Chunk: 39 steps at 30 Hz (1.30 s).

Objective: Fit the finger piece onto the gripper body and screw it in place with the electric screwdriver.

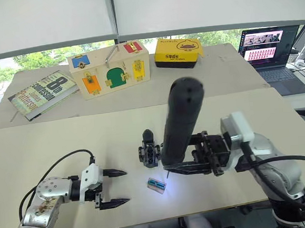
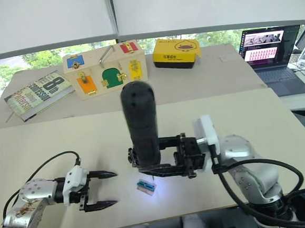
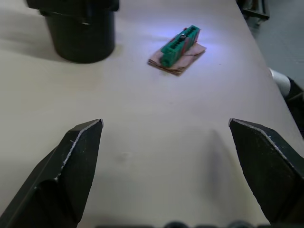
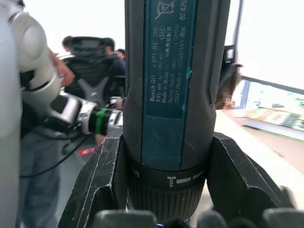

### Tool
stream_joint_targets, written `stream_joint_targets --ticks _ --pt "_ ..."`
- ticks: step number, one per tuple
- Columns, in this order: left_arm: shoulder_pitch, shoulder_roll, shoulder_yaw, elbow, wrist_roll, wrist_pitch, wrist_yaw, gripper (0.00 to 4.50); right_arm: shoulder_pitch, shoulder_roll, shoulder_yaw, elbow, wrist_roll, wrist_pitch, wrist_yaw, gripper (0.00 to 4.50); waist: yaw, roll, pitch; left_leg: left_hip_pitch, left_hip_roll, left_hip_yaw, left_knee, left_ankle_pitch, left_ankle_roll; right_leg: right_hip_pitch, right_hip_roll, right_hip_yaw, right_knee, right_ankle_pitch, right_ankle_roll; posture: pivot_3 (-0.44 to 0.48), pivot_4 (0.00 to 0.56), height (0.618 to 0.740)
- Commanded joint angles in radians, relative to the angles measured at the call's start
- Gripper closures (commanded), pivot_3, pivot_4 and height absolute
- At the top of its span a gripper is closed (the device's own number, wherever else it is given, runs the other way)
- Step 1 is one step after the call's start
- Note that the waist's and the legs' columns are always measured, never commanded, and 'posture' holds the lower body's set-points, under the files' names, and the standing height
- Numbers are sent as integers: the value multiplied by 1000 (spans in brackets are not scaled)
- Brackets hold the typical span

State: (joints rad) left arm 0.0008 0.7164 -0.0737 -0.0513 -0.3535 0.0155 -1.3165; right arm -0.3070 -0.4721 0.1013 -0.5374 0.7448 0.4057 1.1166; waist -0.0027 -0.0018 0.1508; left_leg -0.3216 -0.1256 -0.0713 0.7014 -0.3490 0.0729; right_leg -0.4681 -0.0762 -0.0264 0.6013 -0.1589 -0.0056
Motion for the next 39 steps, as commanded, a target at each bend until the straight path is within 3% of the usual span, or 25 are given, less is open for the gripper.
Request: stream_joint_targets --ticks 1,16,39 --pt "-9 -19 -53 -43 28 10 20 13 -25 27 32 5 -31 -73 25 2598 1 0 0 0 0 0 0 0 0 0 0 0 0 0 0 0 150 740" --pt "-61 -127 -206 20 129 -31 82 13 -24 80 124 99 -140 -162 50 2598 14 0 0 5 0 -1 1 0 0 5 0 -5 0 0 0 0 150 740" --pt "-95 -207 -244 148 156 -121 74 13 -38 88 139 164 -179 -184 71 2598 30 5 -3 10 -1 -2 2 0 0 12 -1 -1 -1 0 1 0 150 740"
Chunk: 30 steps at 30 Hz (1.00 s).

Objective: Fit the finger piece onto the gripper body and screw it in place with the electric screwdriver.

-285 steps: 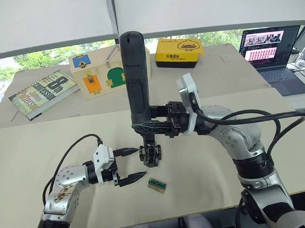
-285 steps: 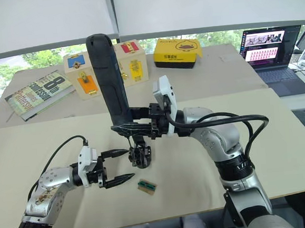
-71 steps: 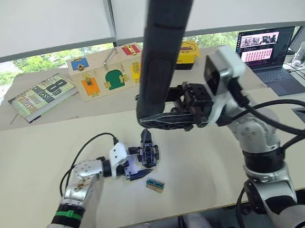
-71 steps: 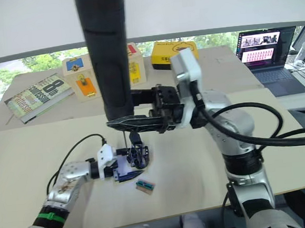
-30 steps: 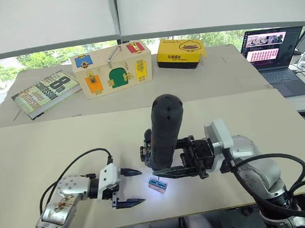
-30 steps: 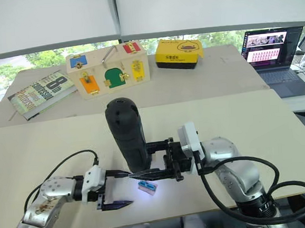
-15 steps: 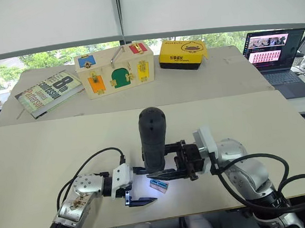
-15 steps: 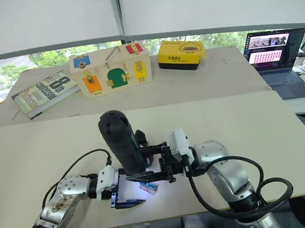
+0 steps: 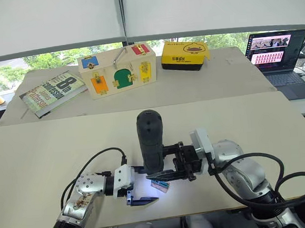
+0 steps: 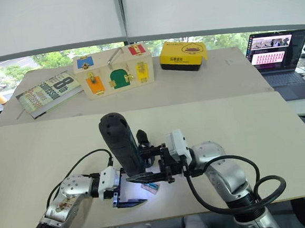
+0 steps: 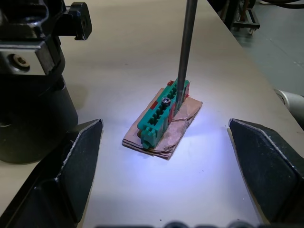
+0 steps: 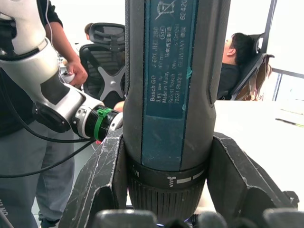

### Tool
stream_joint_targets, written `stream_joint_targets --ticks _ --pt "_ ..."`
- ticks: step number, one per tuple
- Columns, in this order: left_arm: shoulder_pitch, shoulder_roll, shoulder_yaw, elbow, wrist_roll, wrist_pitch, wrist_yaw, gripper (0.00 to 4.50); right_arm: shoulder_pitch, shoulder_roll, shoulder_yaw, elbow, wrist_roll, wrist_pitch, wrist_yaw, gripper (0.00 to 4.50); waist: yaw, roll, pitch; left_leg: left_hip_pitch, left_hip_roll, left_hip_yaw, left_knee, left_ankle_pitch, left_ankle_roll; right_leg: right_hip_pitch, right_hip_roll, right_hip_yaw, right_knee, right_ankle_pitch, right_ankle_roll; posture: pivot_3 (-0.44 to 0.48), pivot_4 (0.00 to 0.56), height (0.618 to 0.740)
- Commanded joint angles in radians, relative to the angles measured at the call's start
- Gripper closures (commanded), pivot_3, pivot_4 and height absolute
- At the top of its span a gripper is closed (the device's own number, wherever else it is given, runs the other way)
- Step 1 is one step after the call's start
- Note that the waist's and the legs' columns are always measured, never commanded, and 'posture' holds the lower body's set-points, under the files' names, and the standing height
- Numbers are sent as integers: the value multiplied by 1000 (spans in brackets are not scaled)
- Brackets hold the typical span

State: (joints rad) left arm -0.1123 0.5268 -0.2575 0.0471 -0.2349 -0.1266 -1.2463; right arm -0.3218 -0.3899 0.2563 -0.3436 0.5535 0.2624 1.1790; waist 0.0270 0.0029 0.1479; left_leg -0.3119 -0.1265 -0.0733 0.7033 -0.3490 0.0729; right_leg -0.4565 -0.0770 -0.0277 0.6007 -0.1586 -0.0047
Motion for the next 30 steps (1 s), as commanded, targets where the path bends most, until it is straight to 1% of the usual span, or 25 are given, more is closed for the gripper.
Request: stream_joint_targets --ticks 1,30 --pt "18 -18 -60 50 37 22 2 13 -24 4 -16 -31 12 -41 10 2598 2 0 0 0 0 0 0 0 0 0 0 0 0 0 0 0 150 740" --pt "11 -21 -58 69 41 30 4 13 -31 -24 -45 -37 30 -24 2 2598 11 0 0 0 0 0 0 0 0 0 0 1 0 0 0 0 150 740"
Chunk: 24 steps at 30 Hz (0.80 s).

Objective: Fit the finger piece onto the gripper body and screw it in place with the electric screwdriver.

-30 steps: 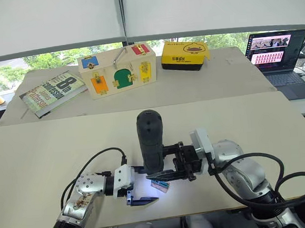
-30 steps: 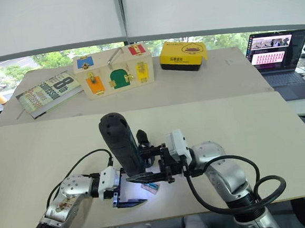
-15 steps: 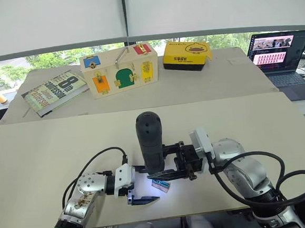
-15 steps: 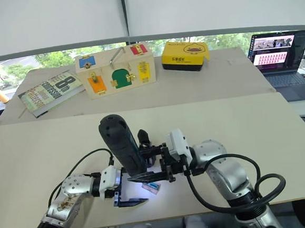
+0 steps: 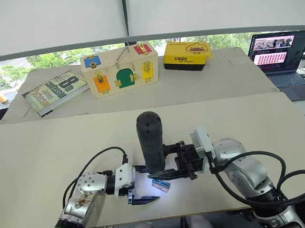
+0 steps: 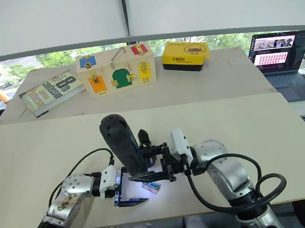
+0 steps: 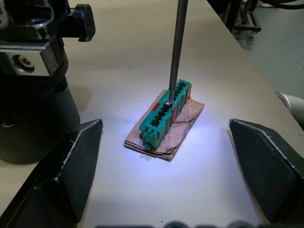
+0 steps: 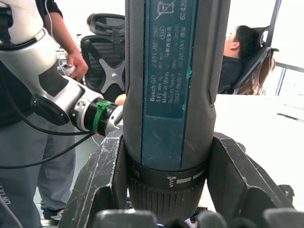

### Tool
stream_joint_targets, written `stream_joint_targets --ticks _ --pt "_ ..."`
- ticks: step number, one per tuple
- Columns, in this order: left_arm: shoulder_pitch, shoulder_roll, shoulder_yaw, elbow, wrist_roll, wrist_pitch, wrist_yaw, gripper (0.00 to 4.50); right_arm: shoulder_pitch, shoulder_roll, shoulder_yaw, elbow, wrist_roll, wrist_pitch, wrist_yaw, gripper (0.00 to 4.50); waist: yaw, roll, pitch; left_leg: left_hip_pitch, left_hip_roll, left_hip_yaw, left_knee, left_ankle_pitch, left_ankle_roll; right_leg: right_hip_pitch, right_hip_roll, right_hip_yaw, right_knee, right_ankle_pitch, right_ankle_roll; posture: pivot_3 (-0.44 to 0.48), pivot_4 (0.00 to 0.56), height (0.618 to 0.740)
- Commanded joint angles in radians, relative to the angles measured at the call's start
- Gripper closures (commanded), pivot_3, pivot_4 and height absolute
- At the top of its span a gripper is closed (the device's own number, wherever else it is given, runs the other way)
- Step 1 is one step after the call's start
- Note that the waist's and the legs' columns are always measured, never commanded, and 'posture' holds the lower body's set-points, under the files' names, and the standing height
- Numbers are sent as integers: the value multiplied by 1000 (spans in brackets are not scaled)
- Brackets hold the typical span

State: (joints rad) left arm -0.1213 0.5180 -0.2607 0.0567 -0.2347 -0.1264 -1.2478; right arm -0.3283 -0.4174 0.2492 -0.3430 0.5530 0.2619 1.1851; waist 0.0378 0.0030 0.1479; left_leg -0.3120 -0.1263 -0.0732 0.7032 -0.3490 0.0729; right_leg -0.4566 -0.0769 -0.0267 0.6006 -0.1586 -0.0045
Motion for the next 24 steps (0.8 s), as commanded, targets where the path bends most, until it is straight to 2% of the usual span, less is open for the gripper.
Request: stream_joint_targets --ticks 1,24 --pt "20 -13 -56 60 42 29 6 13 -24 3 -39 -38 30 -23 -4 2598 0 0 0 0 0 0 0 0 0 0 0 0 0 0 0 0 150 740" --pt "15 -17 -61 60 47 34 8 13 -8 0 -25 -32 22 -19 7 2598 2 0 0 0 0 0 0 0 0 0 0 0 0 0 0 0 150 740"
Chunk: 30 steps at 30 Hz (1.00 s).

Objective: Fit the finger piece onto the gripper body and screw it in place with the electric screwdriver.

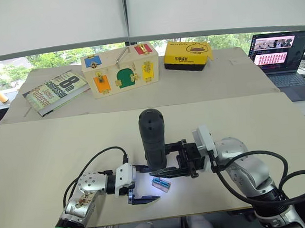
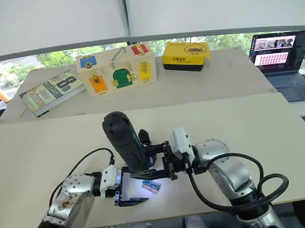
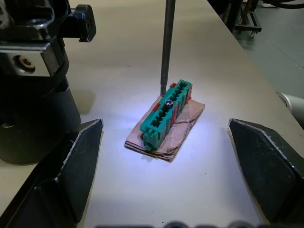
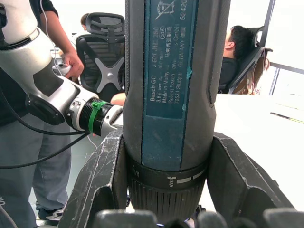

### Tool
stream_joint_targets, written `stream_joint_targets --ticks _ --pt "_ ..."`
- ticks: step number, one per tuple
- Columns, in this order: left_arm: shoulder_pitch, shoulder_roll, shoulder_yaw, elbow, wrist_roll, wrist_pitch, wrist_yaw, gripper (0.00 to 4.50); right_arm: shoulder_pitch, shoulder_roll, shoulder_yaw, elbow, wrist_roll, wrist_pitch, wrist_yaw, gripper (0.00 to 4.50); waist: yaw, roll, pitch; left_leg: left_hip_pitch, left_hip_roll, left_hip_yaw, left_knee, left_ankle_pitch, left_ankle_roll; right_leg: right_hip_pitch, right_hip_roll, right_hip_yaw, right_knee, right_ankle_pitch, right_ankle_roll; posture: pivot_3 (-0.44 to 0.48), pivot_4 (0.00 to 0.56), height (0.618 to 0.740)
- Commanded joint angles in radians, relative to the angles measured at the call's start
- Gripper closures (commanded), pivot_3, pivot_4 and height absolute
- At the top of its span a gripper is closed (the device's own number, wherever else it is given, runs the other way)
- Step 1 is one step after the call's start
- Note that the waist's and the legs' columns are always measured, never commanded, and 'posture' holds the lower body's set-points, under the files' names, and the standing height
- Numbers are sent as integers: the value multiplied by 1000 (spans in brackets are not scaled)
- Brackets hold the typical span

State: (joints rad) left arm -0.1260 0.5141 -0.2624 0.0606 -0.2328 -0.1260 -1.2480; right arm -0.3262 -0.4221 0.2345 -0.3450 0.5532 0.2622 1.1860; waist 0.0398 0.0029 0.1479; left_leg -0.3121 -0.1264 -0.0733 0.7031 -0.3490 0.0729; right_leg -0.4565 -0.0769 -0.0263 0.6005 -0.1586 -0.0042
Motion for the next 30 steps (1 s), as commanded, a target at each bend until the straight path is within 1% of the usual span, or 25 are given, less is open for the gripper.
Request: stream_joint_targets --ticks 1,30 --pt "20 -13 -59 56 45 34 9 13 -11 4 -10 -29 22 -19 7 2598 0 0 0 0 0 0 0 0 0 0 0 0 0 0 0 0 150 740" --pt "27 -11 -61 47 47 42 15 13 -8 -3 7 -34 16 -3 -7 2598 0 0 0 0 0 0 0 0 0 0 0 0 -1 0 0 0 150 740"
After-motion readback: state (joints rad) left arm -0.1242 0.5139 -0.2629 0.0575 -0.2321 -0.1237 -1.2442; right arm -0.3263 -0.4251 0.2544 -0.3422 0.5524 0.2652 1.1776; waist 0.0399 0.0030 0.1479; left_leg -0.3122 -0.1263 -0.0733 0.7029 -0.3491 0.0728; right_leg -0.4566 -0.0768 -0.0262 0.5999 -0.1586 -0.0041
